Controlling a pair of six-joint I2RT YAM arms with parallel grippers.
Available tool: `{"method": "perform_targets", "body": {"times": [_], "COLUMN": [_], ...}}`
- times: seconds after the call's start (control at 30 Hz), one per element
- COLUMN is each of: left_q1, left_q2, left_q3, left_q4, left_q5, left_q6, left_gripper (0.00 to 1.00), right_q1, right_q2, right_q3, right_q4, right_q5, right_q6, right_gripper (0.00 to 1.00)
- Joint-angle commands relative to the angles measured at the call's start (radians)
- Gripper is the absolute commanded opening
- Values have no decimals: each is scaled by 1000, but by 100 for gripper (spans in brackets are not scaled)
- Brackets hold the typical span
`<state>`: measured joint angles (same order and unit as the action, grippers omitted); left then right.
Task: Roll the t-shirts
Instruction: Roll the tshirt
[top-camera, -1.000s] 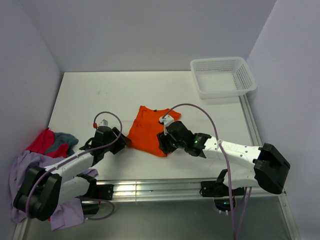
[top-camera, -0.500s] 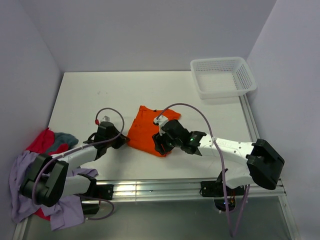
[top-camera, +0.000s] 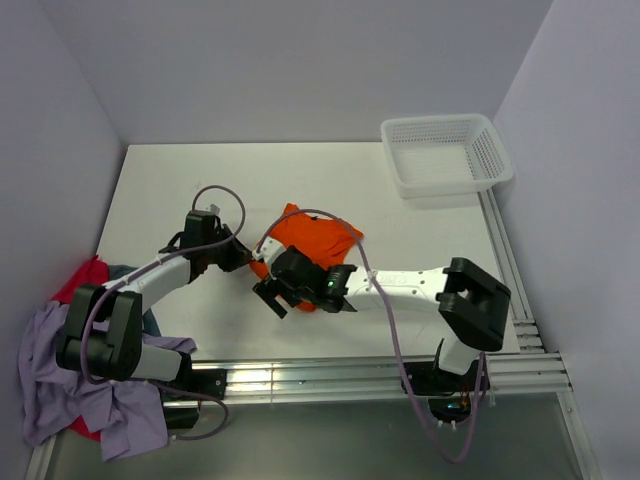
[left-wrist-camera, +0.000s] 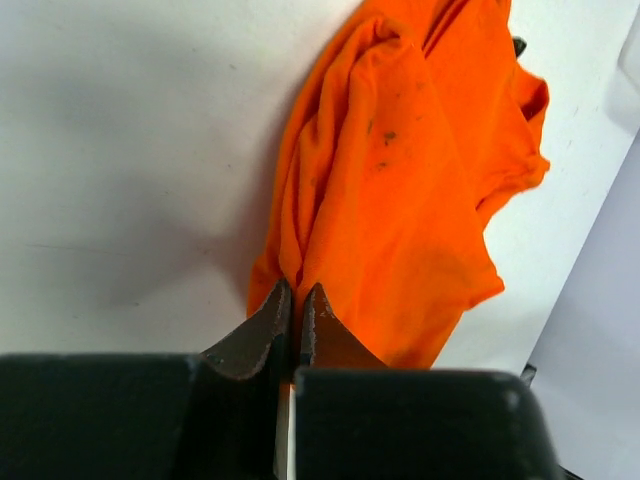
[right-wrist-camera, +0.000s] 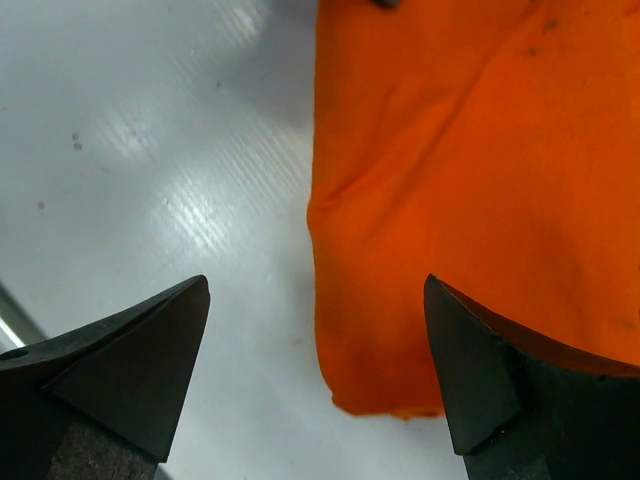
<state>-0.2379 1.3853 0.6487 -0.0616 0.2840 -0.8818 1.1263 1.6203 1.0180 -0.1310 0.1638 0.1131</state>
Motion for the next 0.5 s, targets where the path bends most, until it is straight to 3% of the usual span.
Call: {"method": "perform_targets", "body": {"times": [0.0,0.47], "left_q1": [8,51], "left_q2": [14,14], "left_q3": [49,91], "left_q4": [-27,-78], "left_q5": [101,187], "left_q6": [38,38], "left_gripper": [0,1], "right_q1": [35,119], "right_q2": [64,276], "right_q3": [79,172], "right_q4": [28,123], "right_q5": [166,480], "right_q6": [-53,-141], "right_gripper": [95,95]}}
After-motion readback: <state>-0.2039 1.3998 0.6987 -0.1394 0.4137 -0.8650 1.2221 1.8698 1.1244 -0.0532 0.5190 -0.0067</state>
